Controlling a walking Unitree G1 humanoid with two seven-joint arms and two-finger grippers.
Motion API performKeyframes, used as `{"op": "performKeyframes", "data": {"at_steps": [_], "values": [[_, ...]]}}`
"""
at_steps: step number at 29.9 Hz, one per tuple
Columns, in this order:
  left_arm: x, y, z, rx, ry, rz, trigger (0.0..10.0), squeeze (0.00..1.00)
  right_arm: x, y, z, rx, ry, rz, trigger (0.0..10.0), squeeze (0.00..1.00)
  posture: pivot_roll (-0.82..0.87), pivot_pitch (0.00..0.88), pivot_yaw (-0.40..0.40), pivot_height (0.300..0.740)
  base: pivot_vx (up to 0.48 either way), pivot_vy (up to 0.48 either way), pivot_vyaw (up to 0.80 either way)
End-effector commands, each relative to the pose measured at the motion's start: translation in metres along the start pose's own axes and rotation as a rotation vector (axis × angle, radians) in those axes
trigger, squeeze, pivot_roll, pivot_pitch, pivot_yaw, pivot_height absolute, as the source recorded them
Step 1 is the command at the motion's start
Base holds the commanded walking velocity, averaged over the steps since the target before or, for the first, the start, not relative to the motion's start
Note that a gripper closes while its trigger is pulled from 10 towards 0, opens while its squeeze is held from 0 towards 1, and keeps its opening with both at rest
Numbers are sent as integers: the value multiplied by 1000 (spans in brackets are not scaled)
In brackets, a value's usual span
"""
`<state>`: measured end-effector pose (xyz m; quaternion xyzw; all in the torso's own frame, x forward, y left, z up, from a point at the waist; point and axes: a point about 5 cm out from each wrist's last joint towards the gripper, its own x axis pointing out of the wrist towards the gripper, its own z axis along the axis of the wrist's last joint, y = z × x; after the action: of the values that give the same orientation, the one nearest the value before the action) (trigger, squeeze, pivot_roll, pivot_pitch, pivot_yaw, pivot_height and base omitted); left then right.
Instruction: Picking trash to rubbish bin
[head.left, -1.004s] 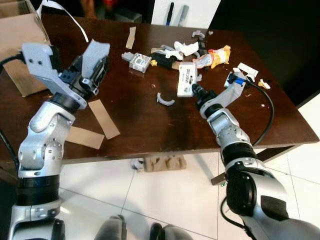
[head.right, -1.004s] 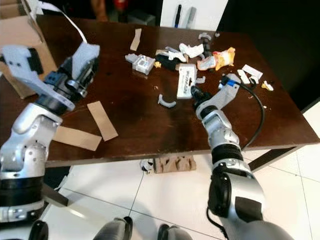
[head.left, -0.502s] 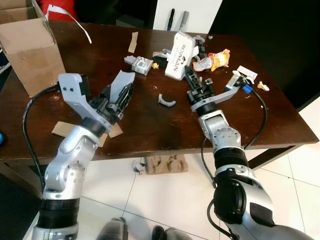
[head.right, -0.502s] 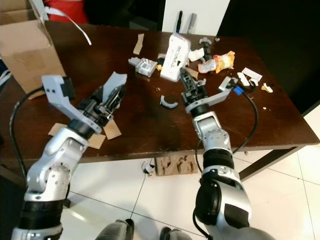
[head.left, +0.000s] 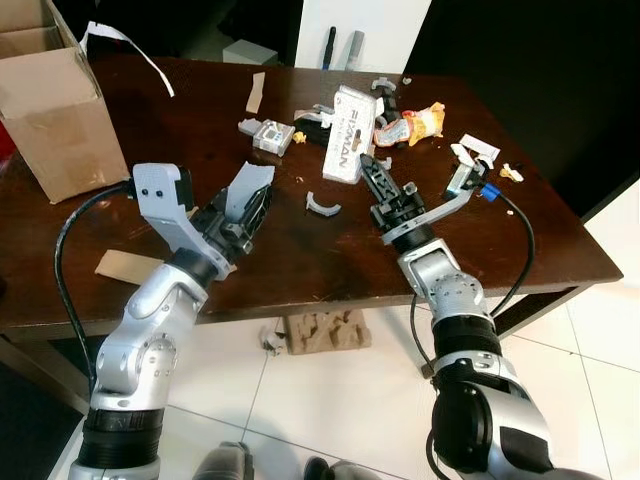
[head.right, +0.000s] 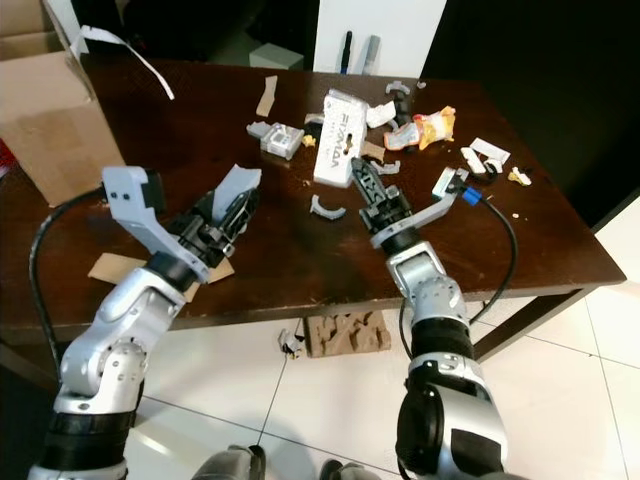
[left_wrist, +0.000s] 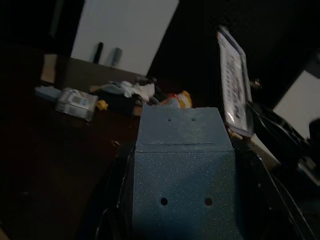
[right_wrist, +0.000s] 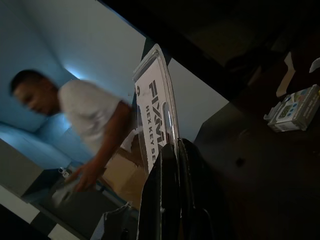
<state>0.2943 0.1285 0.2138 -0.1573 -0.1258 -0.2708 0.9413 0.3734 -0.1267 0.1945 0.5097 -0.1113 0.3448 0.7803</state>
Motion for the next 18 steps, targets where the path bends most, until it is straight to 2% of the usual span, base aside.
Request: {"op": "performKeyframes", "data": {"at_steps": [1, 18], "values": [[1, -9, -8, -6, 26, -29, 10000, 0, -5, -2, 1, -12, -6, -4, 10000, 0, 227, 96, -100, 740, 0, 0, 0], [5, -23, -8, -6, 24, -86, 10000, 0, 1, 9, 0, -10, -2, 49, 10000, 0, 231, 96, -104, 740, 0, 0, 0]]}}
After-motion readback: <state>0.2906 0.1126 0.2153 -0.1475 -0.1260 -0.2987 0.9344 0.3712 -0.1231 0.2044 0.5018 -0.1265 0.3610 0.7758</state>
